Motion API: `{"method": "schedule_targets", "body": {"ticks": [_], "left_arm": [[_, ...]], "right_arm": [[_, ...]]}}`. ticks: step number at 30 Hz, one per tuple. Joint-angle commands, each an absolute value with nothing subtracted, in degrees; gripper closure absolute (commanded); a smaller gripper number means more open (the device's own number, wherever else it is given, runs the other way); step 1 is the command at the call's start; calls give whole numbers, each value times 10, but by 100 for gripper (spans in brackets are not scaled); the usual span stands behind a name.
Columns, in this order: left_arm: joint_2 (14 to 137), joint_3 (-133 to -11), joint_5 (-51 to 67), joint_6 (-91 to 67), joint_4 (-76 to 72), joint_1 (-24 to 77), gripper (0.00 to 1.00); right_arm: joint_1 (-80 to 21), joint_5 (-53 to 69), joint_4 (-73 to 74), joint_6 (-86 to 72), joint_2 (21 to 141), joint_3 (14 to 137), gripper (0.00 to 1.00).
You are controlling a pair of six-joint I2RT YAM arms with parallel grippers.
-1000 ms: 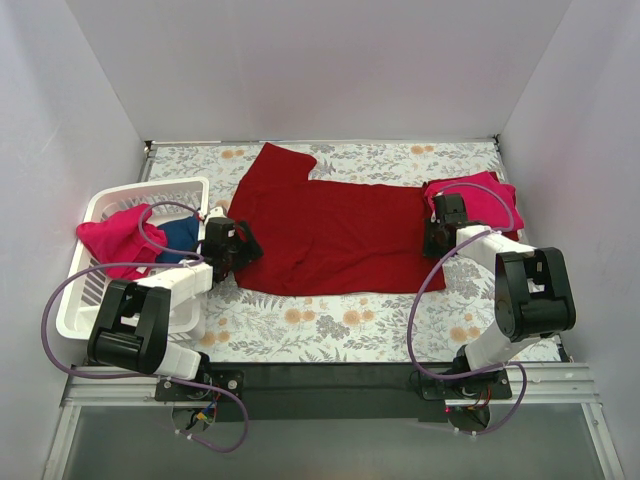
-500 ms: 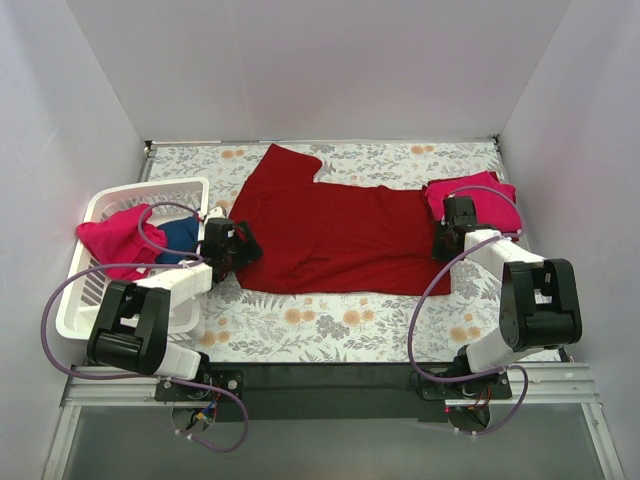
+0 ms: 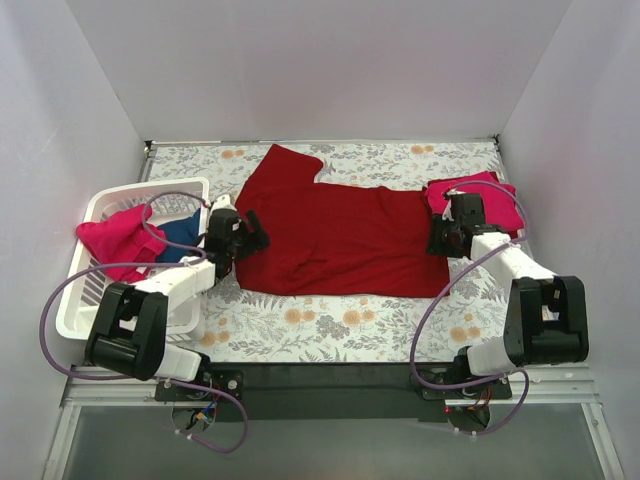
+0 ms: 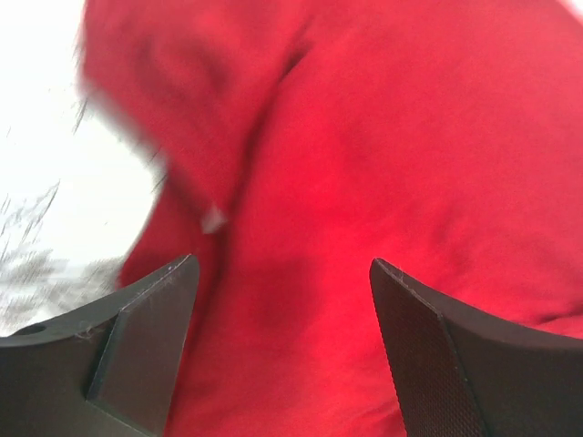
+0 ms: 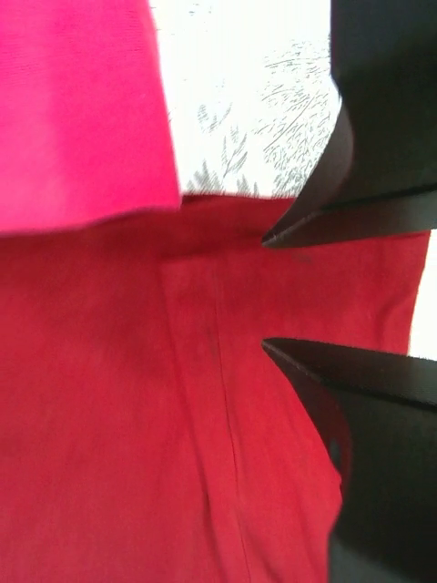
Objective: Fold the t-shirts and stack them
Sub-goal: Fold the tshirt
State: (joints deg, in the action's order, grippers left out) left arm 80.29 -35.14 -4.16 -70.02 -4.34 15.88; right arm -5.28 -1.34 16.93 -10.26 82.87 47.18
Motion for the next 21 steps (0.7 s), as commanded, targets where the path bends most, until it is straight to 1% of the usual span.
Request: {"method": "schedule_targets", "body": {"ticks": [1, 3, 5, 8, 9, 10, 12, 13, 15, 16, 21], "left_arm": [[792, -430, -100, -665, -66, 196, 30], [807, -474, -142, -658, -58, 214, 30], [819, -511, -159, -648, -54, 221, 30], [869, -555, -179, -625, -59, 222, 29], [888, -595, -181, -618, -59, 222, 29], [932, -618, -183, -609, -57, 222, 29], [981, -669, -185, -594, -52, 222, 29], [1028, -718, -188, -589, -53, 222, 28], [1083, -779, -199, -572, -48, 221, 28], [1139, -847, -201, -569, -38, 219, 28], [1284, -1029, -173, -557, -18, 196, 29]], "right_arm": [[-59, 36, 148, -86, 785, 499, 60], [-61, 53, 140, -84, 769, 495, 58], [-63, 74, 113, -84, 761, 483, 57], [-76, 112, 70, -86, 758, 466, 56], [-81, 124, 62, -90, 765, 464, 56], [-91, 130, 55, -91, 772, 463, 56], [-107, 140, 37, -95, 796, 466, 56], [-127, 141, 32, -98, 805, 468, 56], [-150, 138, 20, -104, 830, 477, 56], [-173, 138, 16, -105, 838, 481, 56], [-235, 139, -10, -120, 881, 496, 56]]}}
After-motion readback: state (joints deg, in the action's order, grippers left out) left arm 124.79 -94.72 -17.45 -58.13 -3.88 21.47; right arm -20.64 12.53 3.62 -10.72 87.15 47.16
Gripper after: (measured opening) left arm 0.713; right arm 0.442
